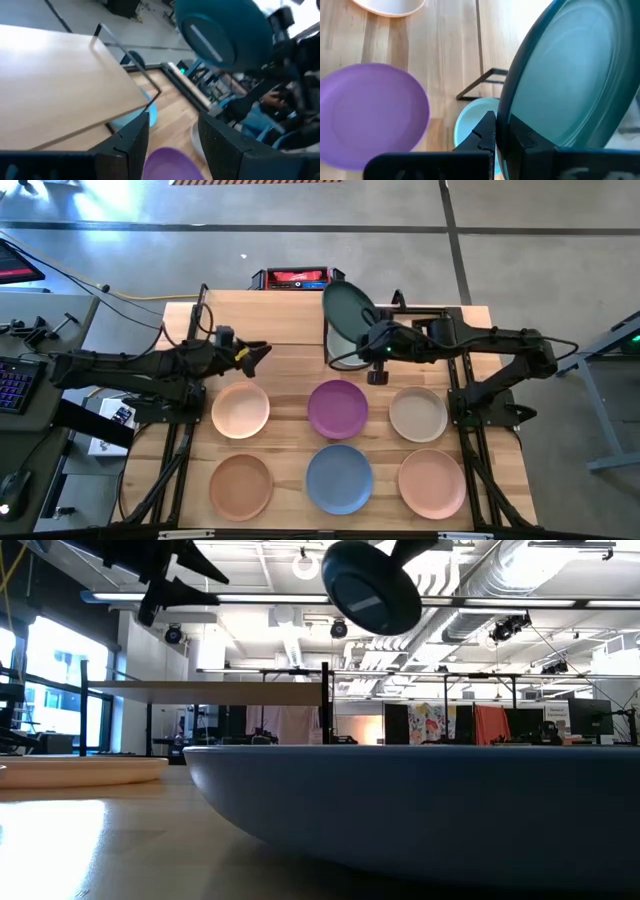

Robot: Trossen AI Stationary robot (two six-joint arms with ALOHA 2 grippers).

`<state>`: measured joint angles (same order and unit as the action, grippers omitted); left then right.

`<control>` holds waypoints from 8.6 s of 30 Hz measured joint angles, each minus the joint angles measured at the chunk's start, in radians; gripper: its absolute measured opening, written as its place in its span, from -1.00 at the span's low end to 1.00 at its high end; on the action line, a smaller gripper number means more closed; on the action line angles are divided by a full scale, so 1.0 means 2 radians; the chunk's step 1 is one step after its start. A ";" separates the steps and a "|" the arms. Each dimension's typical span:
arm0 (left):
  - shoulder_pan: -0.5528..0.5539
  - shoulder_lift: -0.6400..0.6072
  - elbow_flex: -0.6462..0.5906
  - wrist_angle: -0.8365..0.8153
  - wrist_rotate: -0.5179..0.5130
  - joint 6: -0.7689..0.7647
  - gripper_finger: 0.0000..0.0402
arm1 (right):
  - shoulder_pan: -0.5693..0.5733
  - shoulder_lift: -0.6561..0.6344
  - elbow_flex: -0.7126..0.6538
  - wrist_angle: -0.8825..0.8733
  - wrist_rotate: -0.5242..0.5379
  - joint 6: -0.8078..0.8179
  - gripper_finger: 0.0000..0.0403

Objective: Place and stack plates onto a shelf
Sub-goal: Put the dark blue plate on the shelf

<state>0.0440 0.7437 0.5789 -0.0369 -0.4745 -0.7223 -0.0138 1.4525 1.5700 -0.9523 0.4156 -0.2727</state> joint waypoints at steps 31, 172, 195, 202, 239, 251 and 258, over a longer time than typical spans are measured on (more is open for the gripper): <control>0.190 0.090 0.196 -0.143 0.183 0.039 -0.27 | -0.052 0.001 0.000 0.084 -0.002 -0.211 -1.00; 0.245 0.272 0.234 -0.212 0.289 -0.016 -0.98 | 0.013 0.055 0.000 0.004 0.013 -0.257 -0.29; 0.400 0.278 0.339 -0.379 0.256 0.042 -0.98 | 0.013 0.041 0.000 -0.030 0.011 -0.176 -0.29; 0.417 0.309 0.339 -0.380 0.269 0.053 -0.98 | 0.013 0.041 0.000 -0.030 0.011 -0.176 -0.29; 0.420 0.363 0.339 -0.383 0.285 0.053 -0.94 | 0.013 0.041 0.000 -0.030 0.011 -0.176 -0.29; 0.420 0.363 0.339 -0.384 0.291 0.057 -0.72 | 0.013 0.041 0.000 -0.029 0.011 -0.172 -0.29; 0.420 0.351 0.339 -0.386 0.317 0.066 -0.67 | 0.013 0.041 0.000 -0.030 0.011 -0.164 -0.29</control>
<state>0.8841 1.4467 1.2564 -0.8082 0.1597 -0.5903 0.0128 1.5349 1.5696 -1.0119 0.4385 -0.6006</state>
